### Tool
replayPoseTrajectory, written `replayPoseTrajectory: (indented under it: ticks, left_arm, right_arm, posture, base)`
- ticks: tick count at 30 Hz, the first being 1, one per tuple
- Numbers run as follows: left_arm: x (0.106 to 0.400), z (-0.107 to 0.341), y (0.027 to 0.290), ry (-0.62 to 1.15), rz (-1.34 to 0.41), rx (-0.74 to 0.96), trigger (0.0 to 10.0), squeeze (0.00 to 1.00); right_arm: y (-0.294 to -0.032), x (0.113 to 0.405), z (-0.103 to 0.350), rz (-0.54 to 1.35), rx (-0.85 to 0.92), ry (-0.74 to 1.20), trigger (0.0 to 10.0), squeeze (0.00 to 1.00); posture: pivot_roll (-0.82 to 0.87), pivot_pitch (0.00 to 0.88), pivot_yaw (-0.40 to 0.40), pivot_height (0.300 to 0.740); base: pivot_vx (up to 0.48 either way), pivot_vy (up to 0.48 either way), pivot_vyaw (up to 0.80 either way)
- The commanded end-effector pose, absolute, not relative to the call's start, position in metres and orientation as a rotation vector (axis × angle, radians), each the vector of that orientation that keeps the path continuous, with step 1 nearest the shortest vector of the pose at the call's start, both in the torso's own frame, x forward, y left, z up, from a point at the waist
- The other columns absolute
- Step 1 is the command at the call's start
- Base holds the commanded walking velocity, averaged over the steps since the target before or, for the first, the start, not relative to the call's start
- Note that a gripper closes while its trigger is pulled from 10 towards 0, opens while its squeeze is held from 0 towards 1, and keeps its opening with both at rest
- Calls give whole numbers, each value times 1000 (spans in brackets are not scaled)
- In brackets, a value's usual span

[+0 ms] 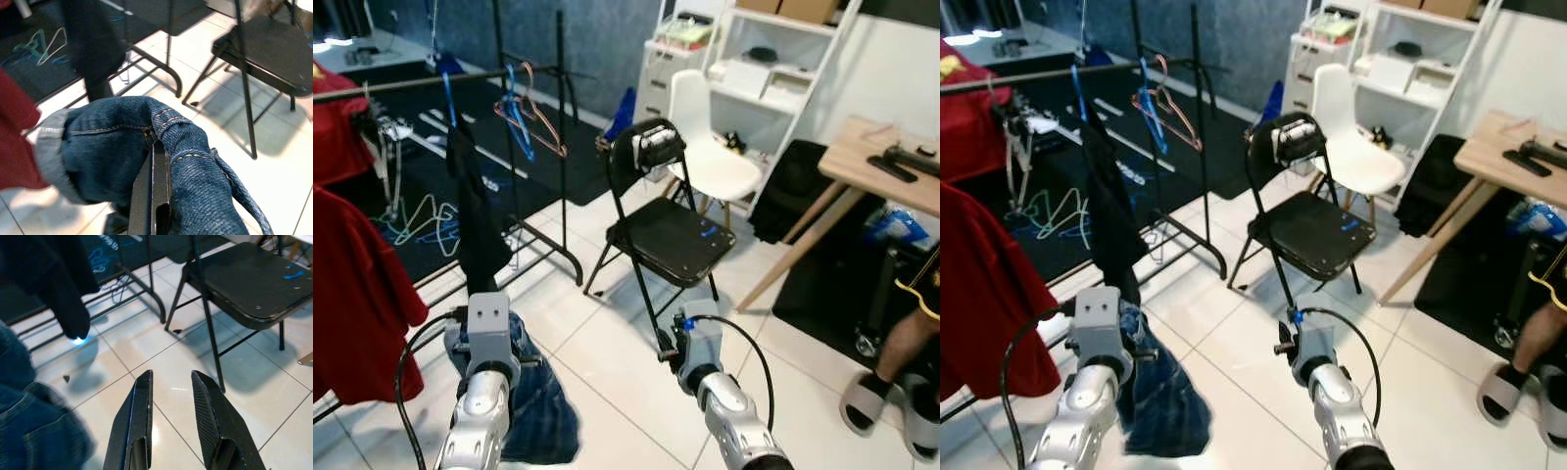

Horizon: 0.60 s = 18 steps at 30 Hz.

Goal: Hang hanger

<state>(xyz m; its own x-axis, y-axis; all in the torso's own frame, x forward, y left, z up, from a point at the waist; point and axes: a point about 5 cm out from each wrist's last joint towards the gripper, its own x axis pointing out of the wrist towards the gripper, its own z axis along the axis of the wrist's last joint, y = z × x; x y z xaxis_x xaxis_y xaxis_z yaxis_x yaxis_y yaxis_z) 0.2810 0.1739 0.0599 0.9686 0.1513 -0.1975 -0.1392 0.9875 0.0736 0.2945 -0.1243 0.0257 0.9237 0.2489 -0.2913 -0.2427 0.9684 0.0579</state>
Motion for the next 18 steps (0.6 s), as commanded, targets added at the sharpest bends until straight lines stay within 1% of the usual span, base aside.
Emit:
replayPoseTrajectory:
  ticks: [1, 2, 6, 8, 13, 14, 16, 18]
  left_arm:
    - [289, 68, 165, 189, 93, 64, 10000, 0]
    - [291, 69, 163, 199, 80, 42, 10000, 0]
    - [293, 74, 162, 172, 87, 16, 10000, 0]
    - [295, 82, 167, 128, 141, 38, 10000, 0]
    - [298, 78, 166, 156, 148, -33, 10000, 0]
    - [298, 77, 167, 161, 147, -26, 10000, 0]
    - [298, 76, 167, 163, 148, -19, 10000, 0]
    - [298, 70, 169, 199, 148, 30, 10000, 0]
  right_arm:
    - [-133, 296, 24, 212, 23, 305, 10000, 0]
    - [-135, 297, 22, 200, 25, 312, 10000, 0]
    - [-137, 296, 20, 188, 29, 324, 10000, 0]
    - [-134, 300, 26, 203, 32, 306, 10000, 0]
    - [-134, 307, 30, 208, -2, 291, 10000, 0]
    - [-136, 309, 32, 196, 5, 283, 10000, 0]
    - [-137, 310, 34, 188, 11, 277, 10000, 0]
    - [-142, 310, 34, 159, 22, 272, 10000, 0]
  posture:
    - [157, 0, -103, 740]
    - [164, 0, -119, 740]
    - [164, 0, -127, 740]
    - [145, 0, -124, 740]
    - [129, 0, -87, 740]
    - [112, 0, -68, 740]
    - [112, 0, -68, 740]
    - [99, 0, -55, 740]
  base:
    - [0, 0, -800]
    - [0, 0, -800]
    - [0, 0, -800]
    - [0, 0, -800]
    - [0, 0, -800]
    - [0, 0, -800]
    - [0, 0, -800]
    - [0, 0, -800]
